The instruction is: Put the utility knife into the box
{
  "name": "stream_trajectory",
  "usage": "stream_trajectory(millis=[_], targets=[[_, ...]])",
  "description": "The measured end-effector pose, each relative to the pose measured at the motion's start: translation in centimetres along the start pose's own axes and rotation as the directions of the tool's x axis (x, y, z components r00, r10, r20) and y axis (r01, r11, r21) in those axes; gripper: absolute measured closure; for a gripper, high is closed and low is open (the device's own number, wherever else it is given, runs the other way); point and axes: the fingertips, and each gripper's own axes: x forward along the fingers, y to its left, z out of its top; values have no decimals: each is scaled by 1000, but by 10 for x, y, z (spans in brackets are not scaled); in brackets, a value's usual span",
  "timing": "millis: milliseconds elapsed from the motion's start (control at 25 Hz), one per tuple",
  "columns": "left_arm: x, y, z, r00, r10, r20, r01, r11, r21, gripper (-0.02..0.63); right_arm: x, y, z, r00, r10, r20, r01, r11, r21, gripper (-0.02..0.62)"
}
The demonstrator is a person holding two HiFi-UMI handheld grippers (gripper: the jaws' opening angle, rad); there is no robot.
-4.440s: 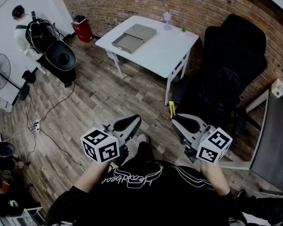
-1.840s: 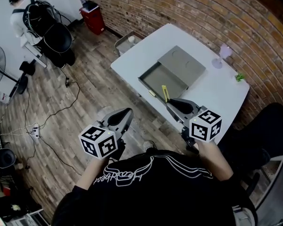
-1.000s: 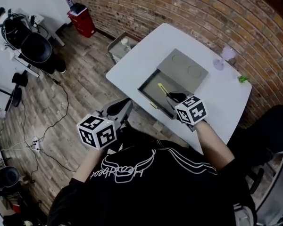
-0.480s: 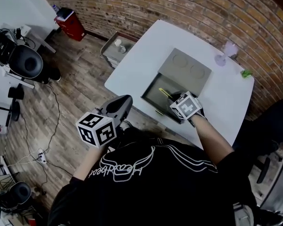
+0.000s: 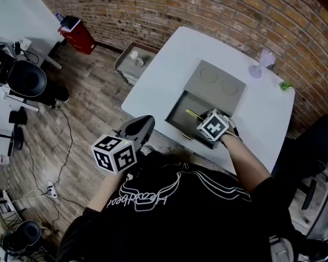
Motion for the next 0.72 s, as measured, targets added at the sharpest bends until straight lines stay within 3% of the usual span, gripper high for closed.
stream_trajectory(millis=[120,280,440,600,720], targets=[[3,-1,-6,1000,-6,-11,6,1000,-10,569,-1,-3,-5,1000,-19,-10,19,999,-27,523],[4,-9,-8,999,-34,-11,34,999,0,569,-2,0,-4,1000,3,-4,-3,999,-38,419],[0,-13,-9,999,-35,-10,35,999,2,569,-14,2,2,999,4,48,-3,1000,-27,393],[-4,-19,-12,1000,-25,4,25,1000,-4,569,-39,5,12,984,43,173,-54,997,59,360],[-6,-27,-16,1000,-20,19,20,1000,-16,569,-67,13,18,943,90,320,-147,977,158,397]])
